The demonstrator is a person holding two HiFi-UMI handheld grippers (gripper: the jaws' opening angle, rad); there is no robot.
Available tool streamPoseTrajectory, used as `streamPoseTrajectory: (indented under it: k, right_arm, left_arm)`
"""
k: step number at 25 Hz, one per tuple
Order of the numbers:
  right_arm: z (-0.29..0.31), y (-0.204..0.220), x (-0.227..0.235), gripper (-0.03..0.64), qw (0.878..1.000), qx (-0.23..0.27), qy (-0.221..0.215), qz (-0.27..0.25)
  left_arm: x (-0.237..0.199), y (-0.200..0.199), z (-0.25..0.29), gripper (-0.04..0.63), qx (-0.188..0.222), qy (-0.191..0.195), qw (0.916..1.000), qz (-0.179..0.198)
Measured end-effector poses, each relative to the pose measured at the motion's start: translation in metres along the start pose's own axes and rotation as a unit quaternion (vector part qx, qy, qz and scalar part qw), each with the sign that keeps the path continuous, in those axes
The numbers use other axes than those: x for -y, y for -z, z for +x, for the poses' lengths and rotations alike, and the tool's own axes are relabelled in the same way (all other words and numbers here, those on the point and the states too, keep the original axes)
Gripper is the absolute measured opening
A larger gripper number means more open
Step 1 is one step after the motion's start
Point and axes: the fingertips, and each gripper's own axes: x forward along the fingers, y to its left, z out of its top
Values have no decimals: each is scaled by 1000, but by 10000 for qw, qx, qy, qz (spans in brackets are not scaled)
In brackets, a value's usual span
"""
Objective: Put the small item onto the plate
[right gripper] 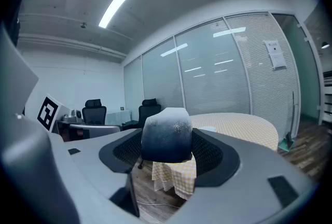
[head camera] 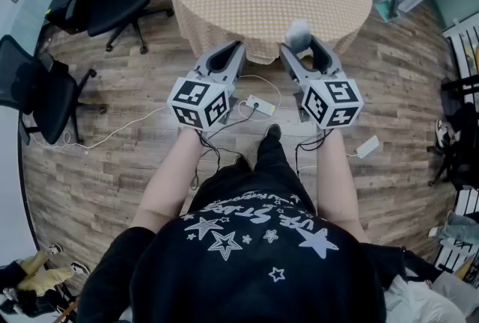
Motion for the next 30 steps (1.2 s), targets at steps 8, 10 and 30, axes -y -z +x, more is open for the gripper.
streamPoseTrajectory:
  k: [8, 10, 30]
  right_arm:
    - [-34, 12, -24, 308, 9997, 41, -51, 246]
    - [-36, 13, -24, 308, 9998, 23, -12, 186]
    - [-15, -10, 0, 308, 9993, 156, 239, 246]
  left_arm:
    - [26, 17, -28, 29, -34, 84, 10000, -24]
    - [28, 16, -30, 29, -21, 105, 9999, 2]
    - [12, -5, -12, 29, 187, 148, 9997, 54]
